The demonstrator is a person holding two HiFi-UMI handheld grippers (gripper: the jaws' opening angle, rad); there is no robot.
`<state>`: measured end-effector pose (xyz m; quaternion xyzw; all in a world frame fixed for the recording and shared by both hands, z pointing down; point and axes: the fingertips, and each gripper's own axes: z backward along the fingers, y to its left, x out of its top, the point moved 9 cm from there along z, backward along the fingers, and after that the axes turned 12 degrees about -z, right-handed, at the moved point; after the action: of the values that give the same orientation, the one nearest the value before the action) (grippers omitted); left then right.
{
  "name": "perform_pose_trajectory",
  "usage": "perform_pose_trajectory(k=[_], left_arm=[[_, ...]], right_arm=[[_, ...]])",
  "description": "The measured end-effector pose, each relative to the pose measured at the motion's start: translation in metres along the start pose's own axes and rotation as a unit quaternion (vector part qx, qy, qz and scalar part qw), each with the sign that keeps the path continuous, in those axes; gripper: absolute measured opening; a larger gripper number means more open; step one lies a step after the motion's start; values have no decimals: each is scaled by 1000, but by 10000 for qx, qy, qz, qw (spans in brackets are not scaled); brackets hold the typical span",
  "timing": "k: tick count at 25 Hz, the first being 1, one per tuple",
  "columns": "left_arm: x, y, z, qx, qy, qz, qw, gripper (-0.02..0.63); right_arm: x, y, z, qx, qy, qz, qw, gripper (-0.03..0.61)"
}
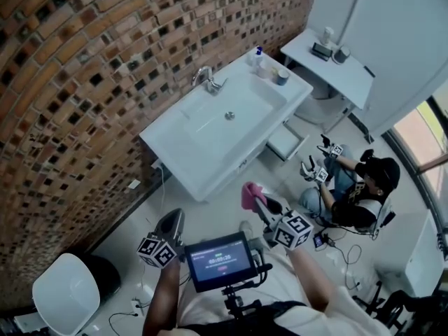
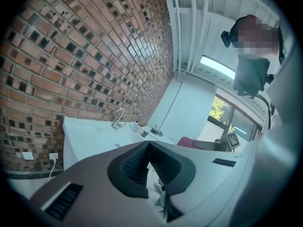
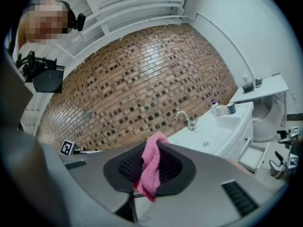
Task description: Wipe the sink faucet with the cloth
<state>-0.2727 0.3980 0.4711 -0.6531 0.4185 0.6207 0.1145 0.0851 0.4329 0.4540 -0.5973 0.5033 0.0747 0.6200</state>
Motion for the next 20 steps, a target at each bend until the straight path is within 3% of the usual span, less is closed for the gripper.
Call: perform_pose_trajectory(k=[8, 20], left_arm=[[-7, 28, 22, -47, 215, 20, 9998, 3], [-15, 41, 7, -421, 528, 40, 9977, 3]], right_arm=[[-22, 16, -17, -260, 24, -24, 9997, 54], [-31, 15, -16, -709, 11, 47, 9975, 54]])
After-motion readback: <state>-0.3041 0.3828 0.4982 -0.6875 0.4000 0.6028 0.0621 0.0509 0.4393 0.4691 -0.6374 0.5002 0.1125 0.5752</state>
